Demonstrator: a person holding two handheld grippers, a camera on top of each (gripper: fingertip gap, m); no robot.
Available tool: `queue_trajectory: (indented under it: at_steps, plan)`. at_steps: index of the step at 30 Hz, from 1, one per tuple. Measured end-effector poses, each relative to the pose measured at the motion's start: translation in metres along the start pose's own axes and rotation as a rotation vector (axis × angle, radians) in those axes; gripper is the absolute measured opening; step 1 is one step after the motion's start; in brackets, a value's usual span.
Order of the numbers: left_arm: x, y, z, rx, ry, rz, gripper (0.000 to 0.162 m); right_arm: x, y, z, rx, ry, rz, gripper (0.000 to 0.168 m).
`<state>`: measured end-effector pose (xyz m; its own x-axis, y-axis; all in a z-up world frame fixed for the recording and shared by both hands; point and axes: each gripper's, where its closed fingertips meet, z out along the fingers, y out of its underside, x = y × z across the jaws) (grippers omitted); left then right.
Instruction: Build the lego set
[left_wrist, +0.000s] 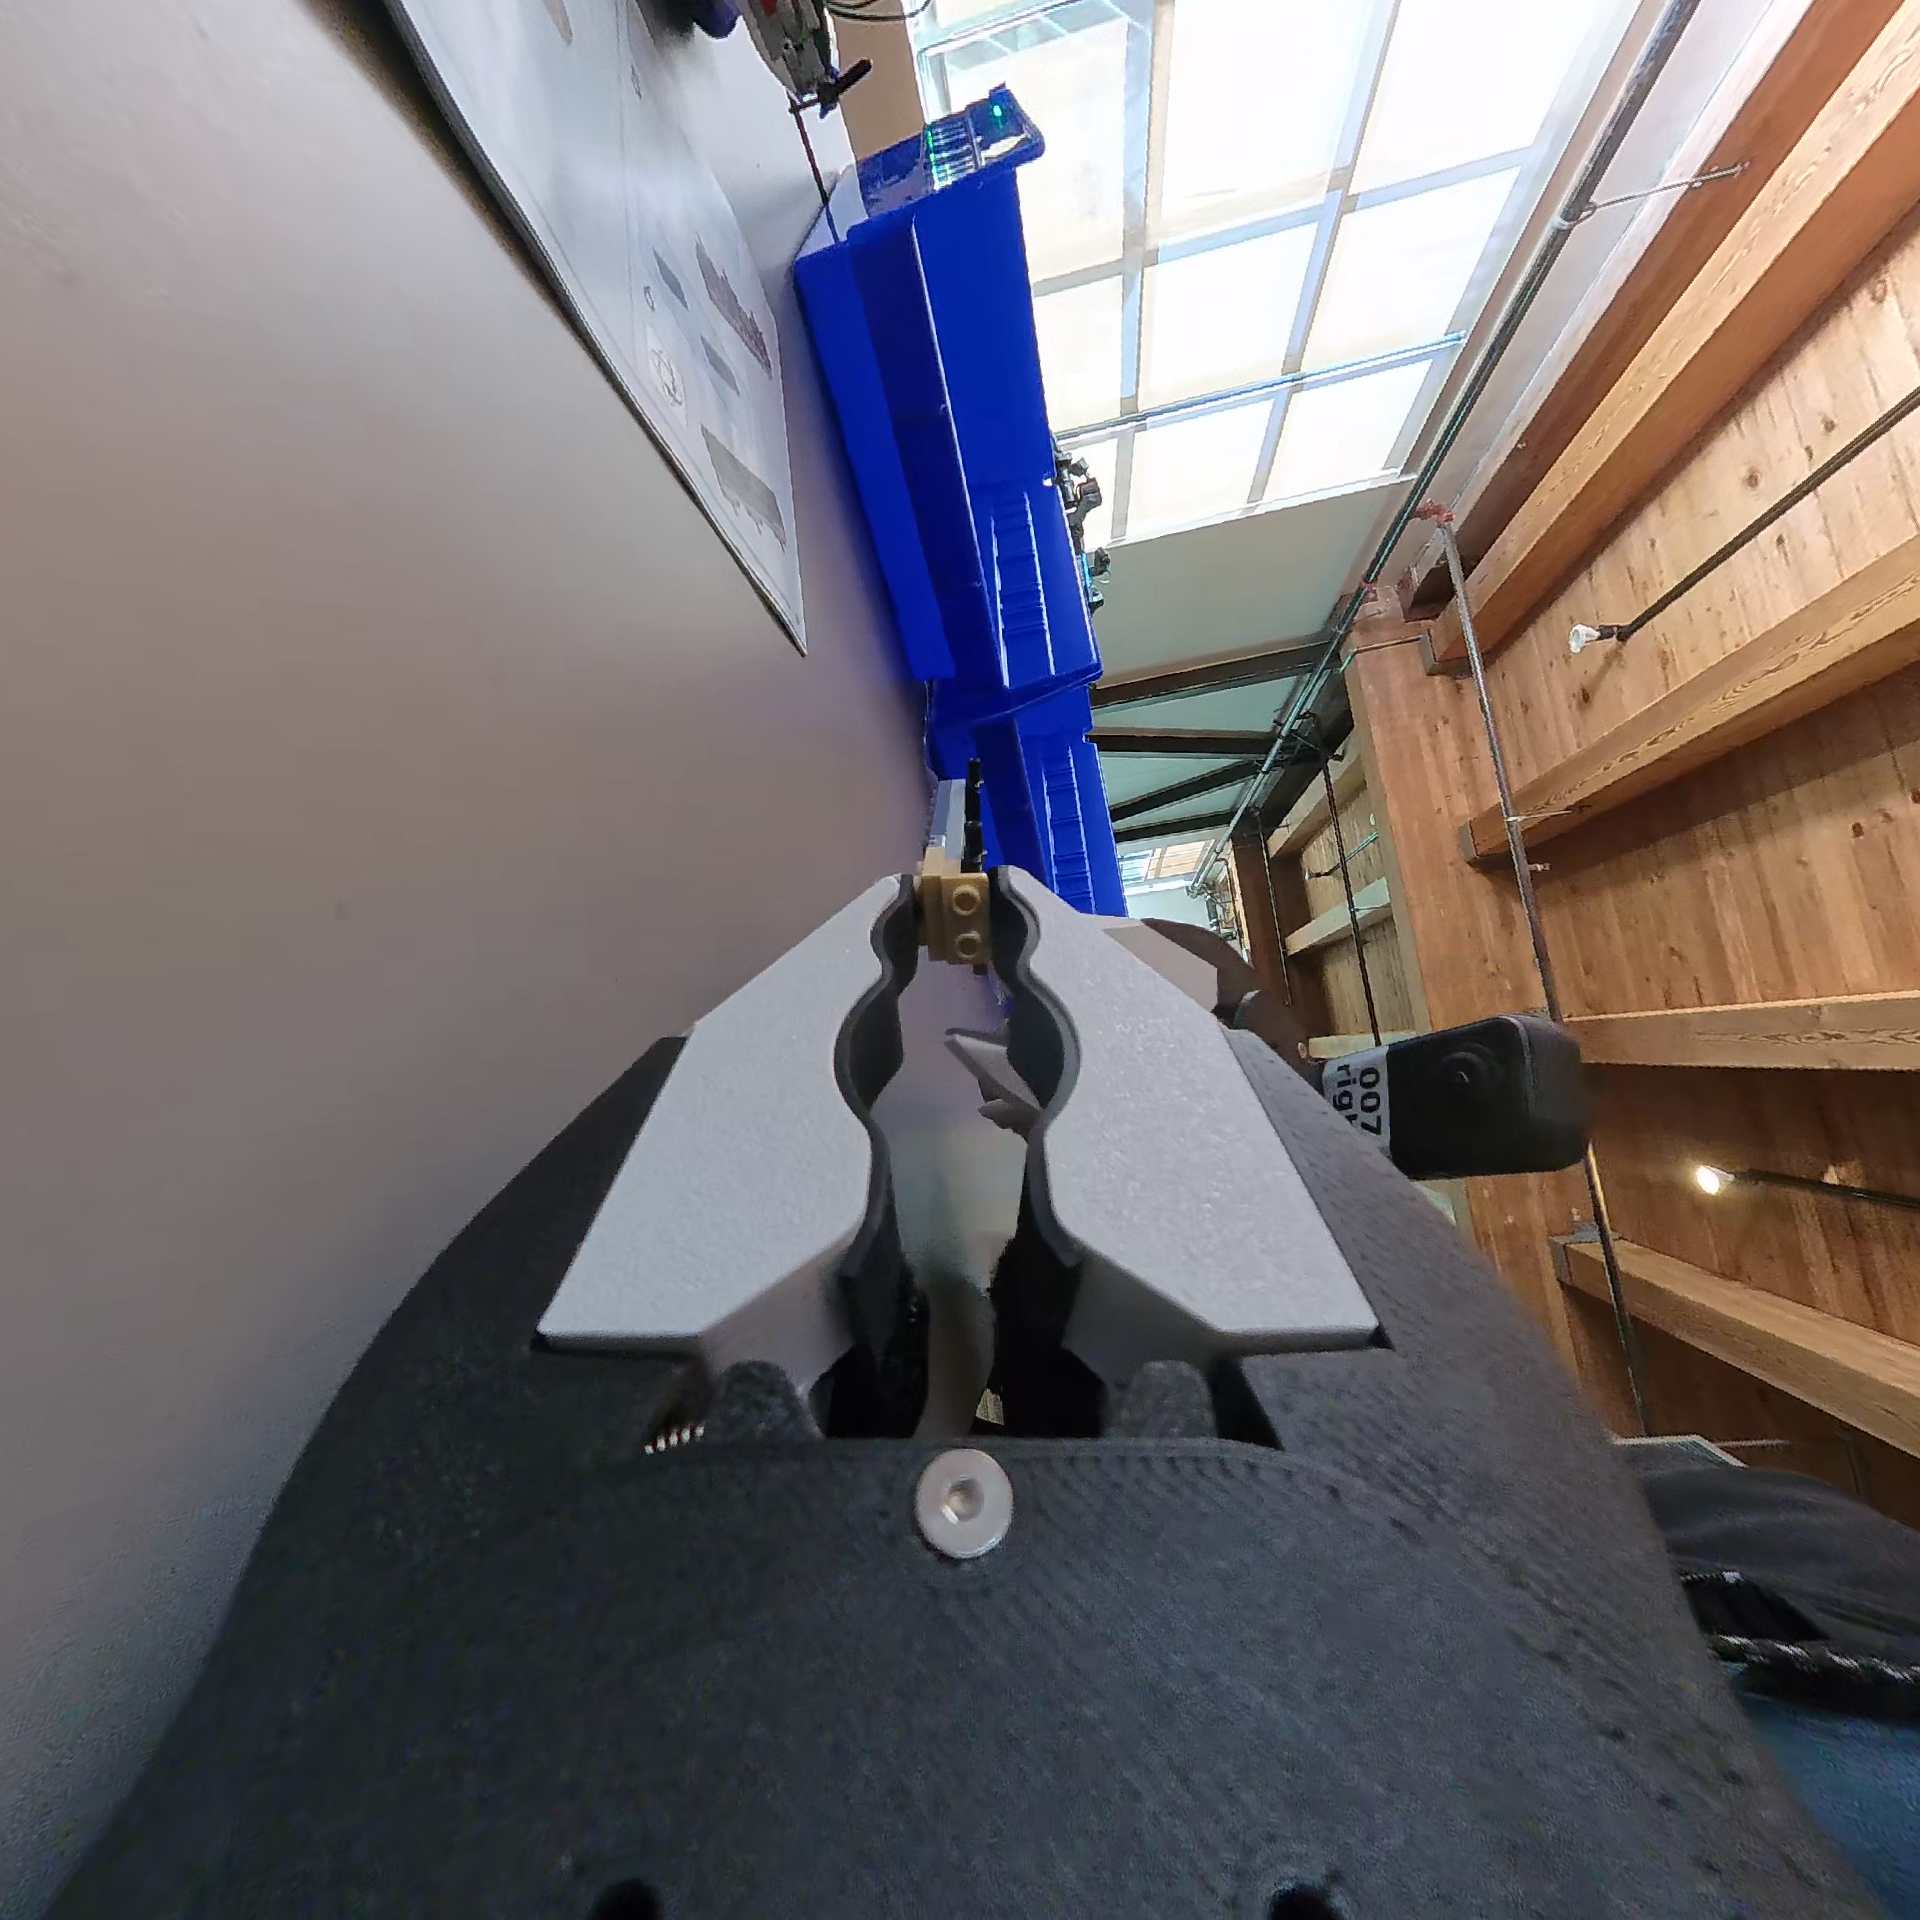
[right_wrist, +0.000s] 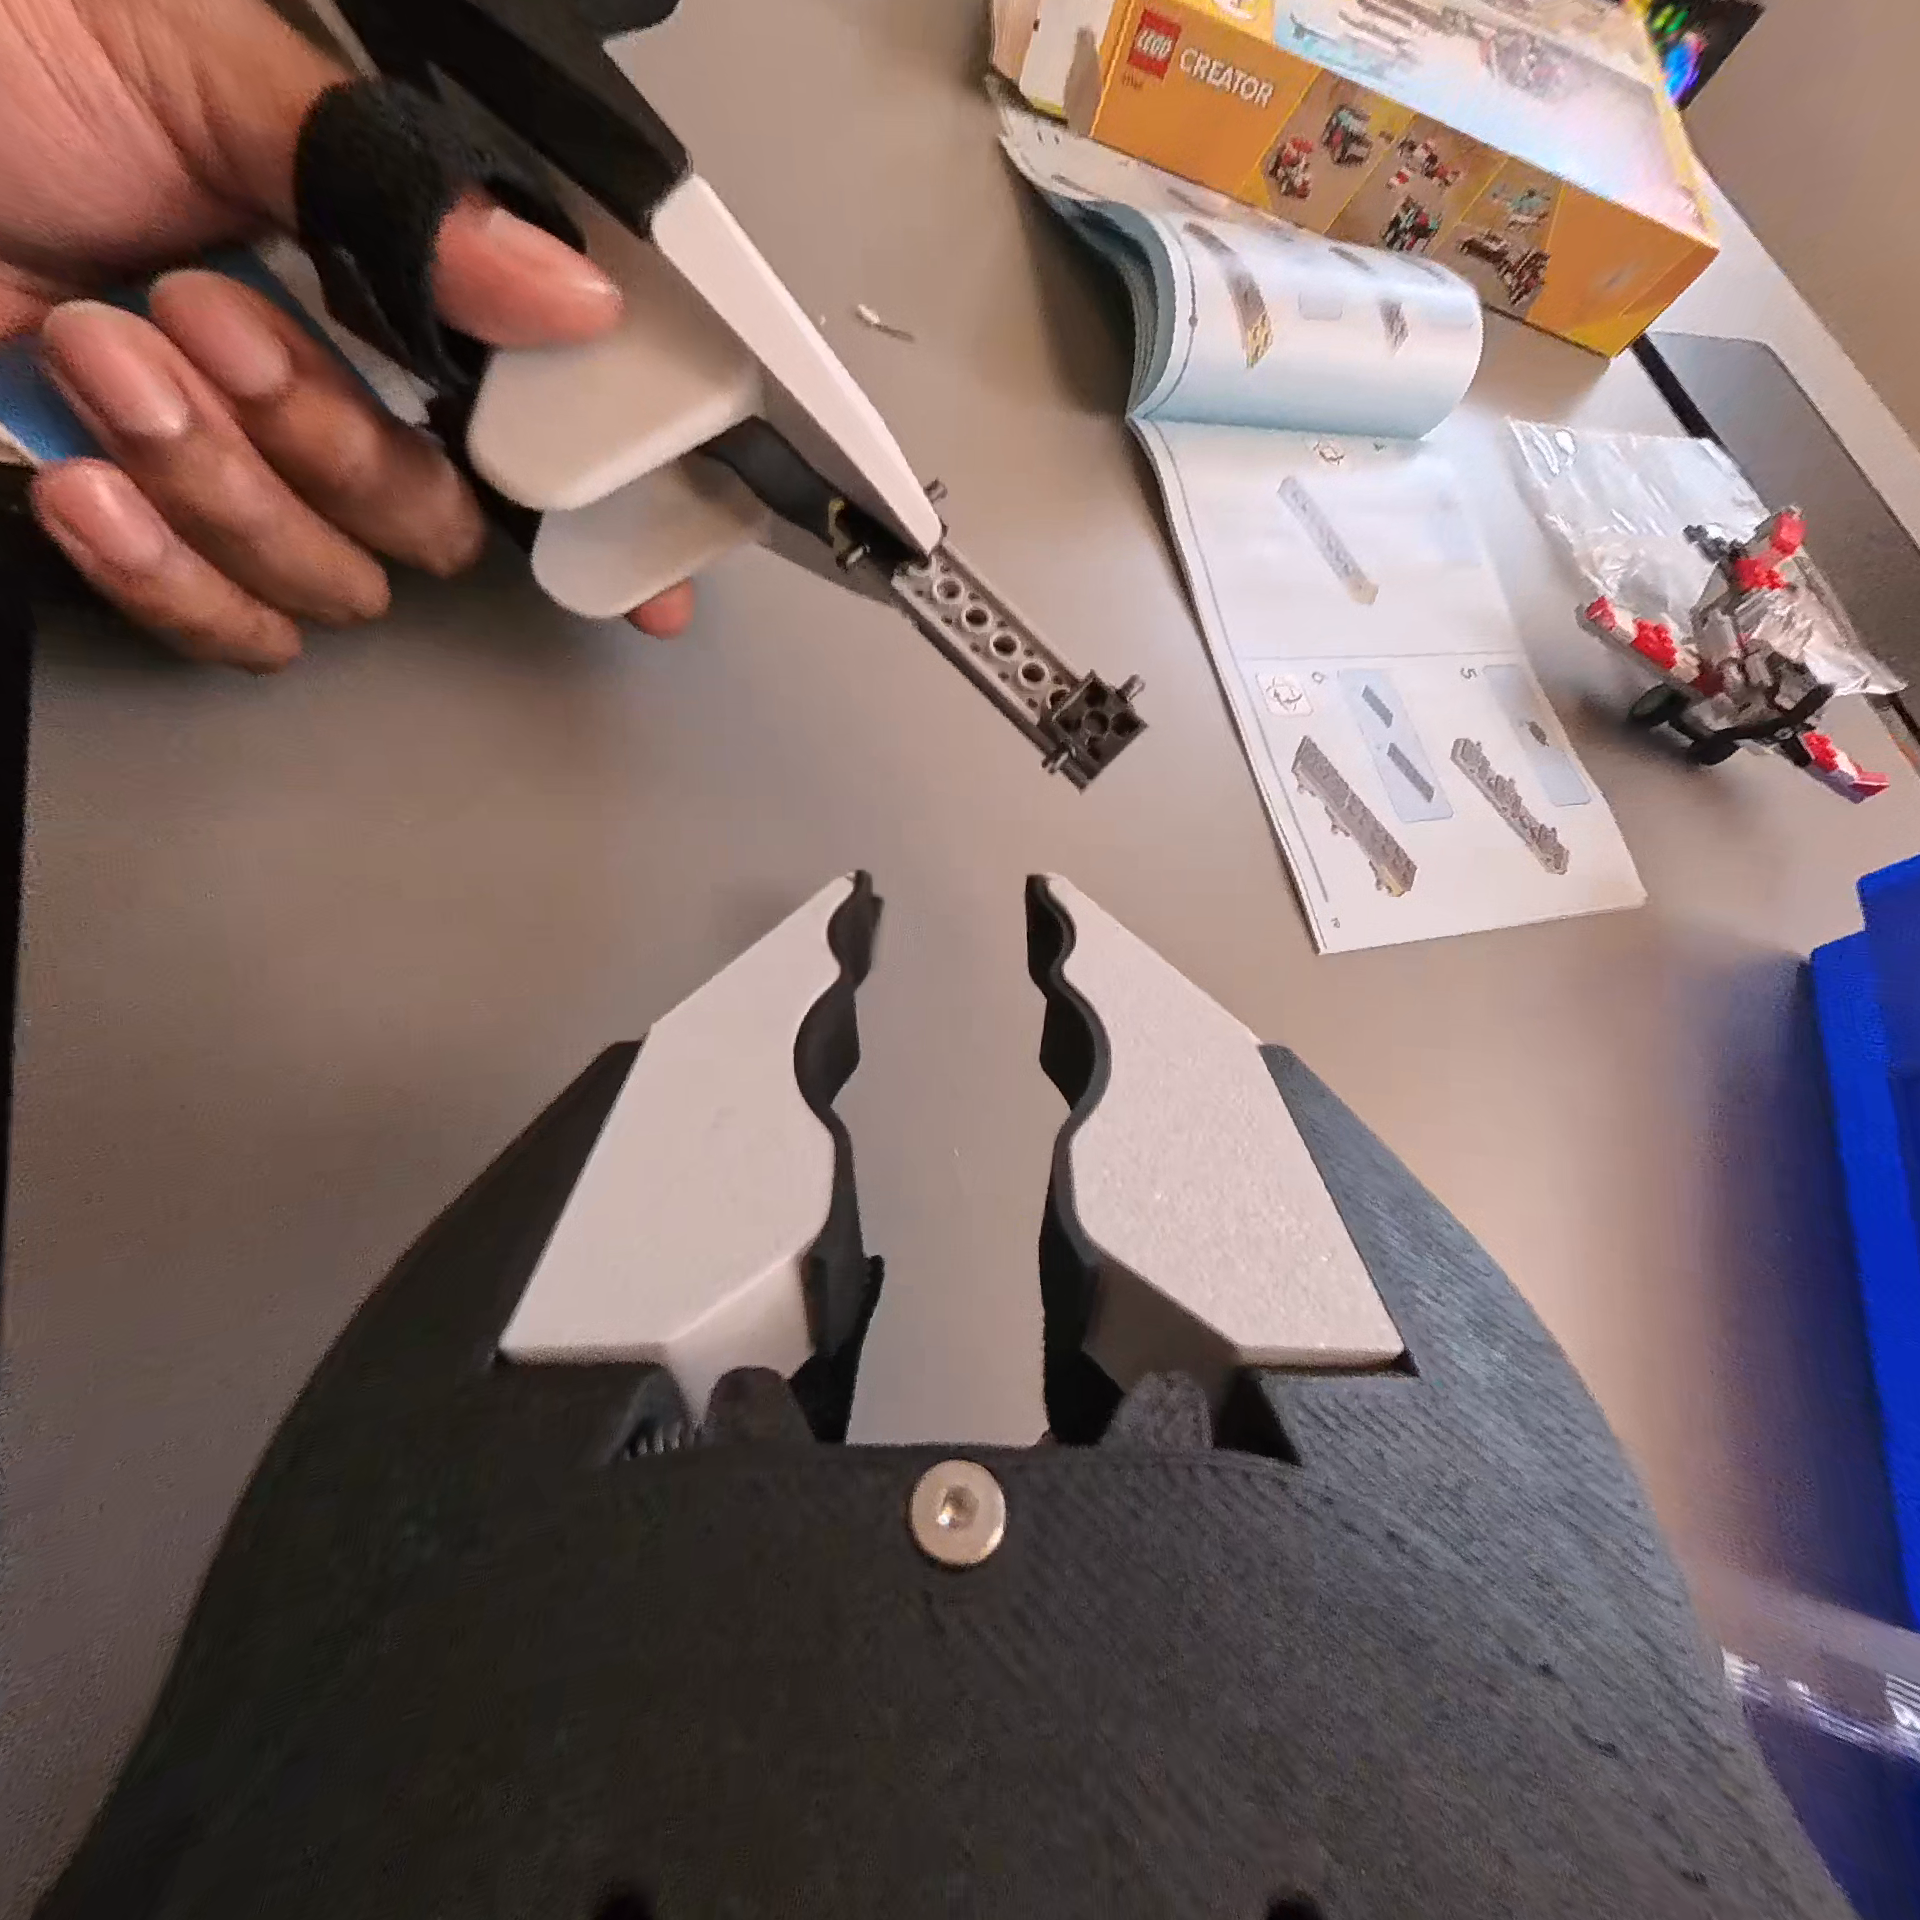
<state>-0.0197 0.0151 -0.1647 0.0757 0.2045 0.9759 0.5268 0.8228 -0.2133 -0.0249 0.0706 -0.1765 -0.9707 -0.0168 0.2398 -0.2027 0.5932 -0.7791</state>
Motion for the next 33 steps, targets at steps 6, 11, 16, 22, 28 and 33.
queue_trajectory:
  at_steps: [6,11,16,22,28,33]
  plan:
    - [-0.001,0.0,0.0,0.001,-0.006,0.002,0.012,-0.014,0.015,0.004,-0.07,-0.101,0.061,0.031]
    - [-0.002,0.0,0.0,-0.002,-0.008,0.001,0.012,-0.03,0.017,0.01,-0.084,-0.173,0.063,0.031]
    - [-0.002,0.002,0.001,-0.012,-0.006,-0.003,0.012,-0.03,0.018,0.02,-0.088,-0.176,0.023,0.032]
    - [0.0,0.0,0.0,-0.004,0.003,-0.007,0.012,-0.033,0.02,0.026,-0.127,-0.138,0.064,0.03]
    - [0.0,0.0,0.0,-0.002,0.004,-0.004,0.012,-0.033,0.023,0.024,-0.148,-0.149,0.109,0.03]
    - [0.0,0.0,0.0,-0.002,0.004,-0.002,0.012,-0.047,0.021,0.02,-0.167,-0.209,0.157,0.03]
